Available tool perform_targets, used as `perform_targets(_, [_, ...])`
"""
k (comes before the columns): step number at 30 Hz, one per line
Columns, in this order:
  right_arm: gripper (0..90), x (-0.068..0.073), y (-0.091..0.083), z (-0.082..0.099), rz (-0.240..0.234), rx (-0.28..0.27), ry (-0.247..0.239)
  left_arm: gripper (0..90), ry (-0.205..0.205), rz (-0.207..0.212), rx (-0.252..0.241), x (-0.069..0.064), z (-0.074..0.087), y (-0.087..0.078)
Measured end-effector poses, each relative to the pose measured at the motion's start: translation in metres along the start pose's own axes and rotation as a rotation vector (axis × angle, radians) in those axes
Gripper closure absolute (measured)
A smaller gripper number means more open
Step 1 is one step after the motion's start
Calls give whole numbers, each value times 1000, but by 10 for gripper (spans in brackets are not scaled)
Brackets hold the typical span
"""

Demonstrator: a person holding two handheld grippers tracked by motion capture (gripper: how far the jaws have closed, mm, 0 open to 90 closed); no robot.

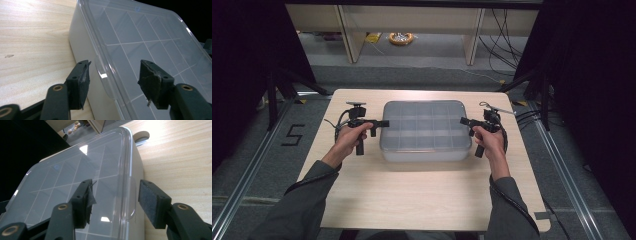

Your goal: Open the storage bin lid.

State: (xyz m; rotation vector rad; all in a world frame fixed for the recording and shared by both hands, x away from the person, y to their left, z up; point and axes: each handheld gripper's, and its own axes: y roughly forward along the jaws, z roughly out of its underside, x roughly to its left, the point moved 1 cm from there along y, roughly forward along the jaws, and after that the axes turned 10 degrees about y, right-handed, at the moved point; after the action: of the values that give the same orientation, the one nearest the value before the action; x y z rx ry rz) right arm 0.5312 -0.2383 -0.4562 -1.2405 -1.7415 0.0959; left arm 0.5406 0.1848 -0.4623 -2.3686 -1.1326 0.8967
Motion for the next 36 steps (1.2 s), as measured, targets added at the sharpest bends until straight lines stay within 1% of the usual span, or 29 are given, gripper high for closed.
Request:
perform_targets(1, [472, 3, 0, 1, 4, 15, 47, 443, -3, 0, 9, 1, 0, 2])
perform_targets(2, [474, 3, 0, 1, 6, 18, 49, 458, -8, 5, 8, 2, 0, 2])
perform_targets(3, [477, 1, 2, 0, -5, 8, 17, 471, -8, 5, 8, 1, 0, 3])
perform_targets(4, [483, 0, 2, 0, 1, 11, 8, 484, -8, 8, 7, 1, 0, 3])
perform_targets(5, [487, 0, 4, 1, -4, 10, 14, 488, -8, 8, 7, 1, 0, 3])
perform_targets(6, [488, 2, 3, 2, -8, 22, 39, 489, -13, 15, 5, 0, 0, 3])
perform_targets(7, [491, 2, 4, 2, 6, 22, 44, 494, -13, 13, 6, -1, 0, 3])
perform_targets(8, [493, 1, 3, 2, 4, 15, 18, 499, -7, 7, 3, -2, 0, 3])
perform_targets(10, [504, 2, 4, 2, 8, 13, 52, 511, -15, 2, -7, -2, 0, 3])
perform_targets(11, [512, 3, 3, 3, 12, 15, 83, 520, -19, 7, -4, -2, 0, 3])
perform_targets(15, [544, 3, 1, 4, 21, -12, 66, 523, -25, -1, -12, -5, 1, 3])
perform_targets(16, [556, 4, 0, 5, 14, -9, 85, 527, -26, -6, -17, -5, 1, 2])
perform_targets(17, [571, -1, 1, 3, 9, -42, 12, 532, -25, -7, -20, -6, 0, 1])
perform_targets(18, [571, -1, 1, 3, 9, -42, 12, 534, -25, -7, -20, -6, 0, 1])
perform_targets(19, [584, 4, -2, 3, 29, -54, 17, 536, -20, -12, -27, -8, -1, -1])
perform_targets(20, [584, 7, -3, 4, 38, -54, 26, 540, 27, -10, 6, -6, -2, -5])
perform_targets(21, [586, 9, -3, 4, 47, -61, 15, 542, -10, -22, -29, -9, -3, -4])
perform_targets(22, [604, 11, -5, 4, 50, -52, 24, 546, -15, -24, -34, -10, -3, -5])
perform_targets(24, [626, 9, -7, 2, 40, -85, -28, 568, -23, -14, -54, -11, -4, -9])
perform_targets(25, [630, 9, -8, 1, 50, -103, -52, 579, -23, -14, -54, -11, -4, -9])
perform_targets(26, [632, 15, -11, 2, 45, -88, 6, 583, -20, -13, -68, -13, -6, -12])
perform_targets(27, [634, 14, -12, 1, 33, -101, -18, 590, -13, -21, -71, -14, -6, -14])
perform_targets(28, [635, 16, -14, 1, 30, -94, 3, 592, -9, -25, -73, -15, -7, -15])
perform_targets(29, [637, 18, -16, 1, 25, -92, 9, 592, -9, -29, -79, -16, -7, -16])
perform_targets(30, [637, 17, -17, 0, 23, -109, -20, 592, -7, -31, -82, -17, -8, -17])
perform_targets(32, [640, 20, -20, 0, 22, -114, -16, 595, -4, -29, -90, -18, -8, -20])
perform_targets(33, [640, 19, -21, -1, 17, -124, -44, 597, -6, -25, -93, -19, -8, -21])
perform_targets(34, [640, 22, -23, -1, 16, -120, -18, 597, -4, -22, -92, -21, -8, -22])
perform_targets(36, [640, 23, -26, -2, 17, -125, -23, 597, -4, -16, -93, -22, -8, -24])
